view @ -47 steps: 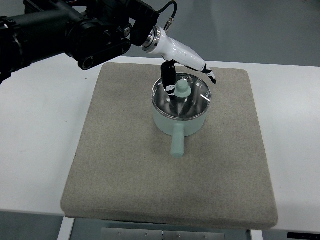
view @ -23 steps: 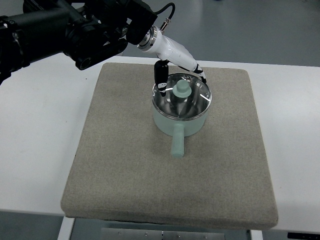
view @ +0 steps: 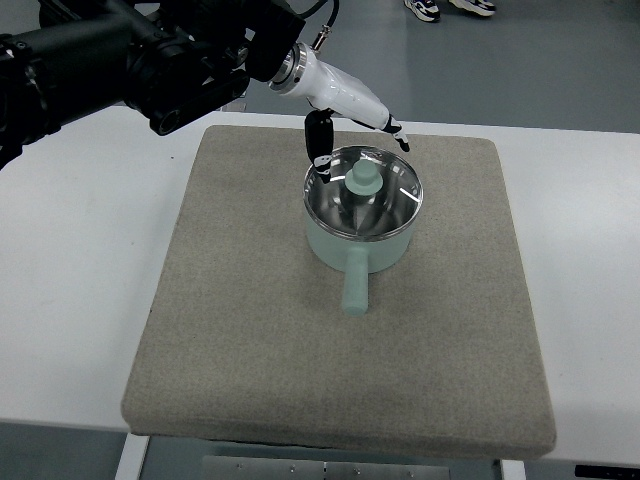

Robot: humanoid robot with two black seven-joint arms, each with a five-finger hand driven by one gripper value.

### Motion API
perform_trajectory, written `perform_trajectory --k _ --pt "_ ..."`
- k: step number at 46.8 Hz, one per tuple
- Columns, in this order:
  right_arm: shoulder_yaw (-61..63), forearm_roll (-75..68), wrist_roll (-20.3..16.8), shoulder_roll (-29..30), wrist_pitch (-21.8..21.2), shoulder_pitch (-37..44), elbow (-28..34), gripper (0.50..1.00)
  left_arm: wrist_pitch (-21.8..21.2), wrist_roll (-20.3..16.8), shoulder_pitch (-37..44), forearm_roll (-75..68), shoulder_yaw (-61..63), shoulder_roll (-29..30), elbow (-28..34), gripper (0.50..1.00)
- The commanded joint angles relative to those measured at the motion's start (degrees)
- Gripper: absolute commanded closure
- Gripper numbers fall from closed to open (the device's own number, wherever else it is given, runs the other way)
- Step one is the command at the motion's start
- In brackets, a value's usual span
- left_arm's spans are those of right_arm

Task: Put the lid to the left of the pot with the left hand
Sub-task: 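Lower the left hand fingers around the mint-green lid knob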

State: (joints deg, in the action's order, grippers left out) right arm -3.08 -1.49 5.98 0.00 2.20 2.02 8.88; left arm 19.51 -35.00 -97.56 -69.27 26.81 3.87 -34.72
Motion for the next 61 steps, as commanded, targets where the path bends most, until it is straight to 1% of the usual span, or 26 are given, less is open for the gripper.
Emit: perform_trajectory --k 1,11,15,18,22,28,36,50,61 --pt "0.0 0.0 0.0 0.0 0.0 0.0 0.0 0.576 0.0 0.0 -0.1 -0.1 0.0 -0.1 -0.3 0.504" --pt "0.0 0.0 0.0 0.0 0.0 0.0 0.0 0.576 0.9 0.0 -0.4 -0.2 0.0 -0.2 -0.7 0.506" --pt "0.0 0.0 0.0 0.0 0.0 0.0 0.0 0.576 1.4 0.0 -0.8 -0.2 0.0 -0.2 -2.0 0.506" --pt "0.0 0.0 0.0 0.0 0.0 0.0 0.0 0.576 2.6 0.0 -1.1 -0.2 0.1 0.1 -3.3 0.506" --pt "0.0 0.0 0.0 0.0 0.0 0.0 0.0 0.576 4.6 0.0 -1.2 -0.2 0.1 0.1 -3.3 0.504" --pt "0.0 0.0 0.0 0.0 0.0 0.0 0.0 0.576 5.2 0.0 -1.3 -0.3 0.1 0.1 -3.4 0.504" --pt "0.0 0.0 0.0 0.0 0.0 0.0 0.0 0.576 5.2 0.0 -1.1 -1.1 0.2 0.1 -3.0 0.506" --pt "0.0 0.0 0.0 0.0 0.0 0.0 0.0 0.576 4.0 0.0 -0.4 -0.9 0.0 0.0 -1.0 0.51" --pt "0.0 0.0 0.0 0.0 0.0 0.0 0.0 0.576 3.7 0.0 -0.4 -0.2 -0.1 -0.1 -1.0 0.514"
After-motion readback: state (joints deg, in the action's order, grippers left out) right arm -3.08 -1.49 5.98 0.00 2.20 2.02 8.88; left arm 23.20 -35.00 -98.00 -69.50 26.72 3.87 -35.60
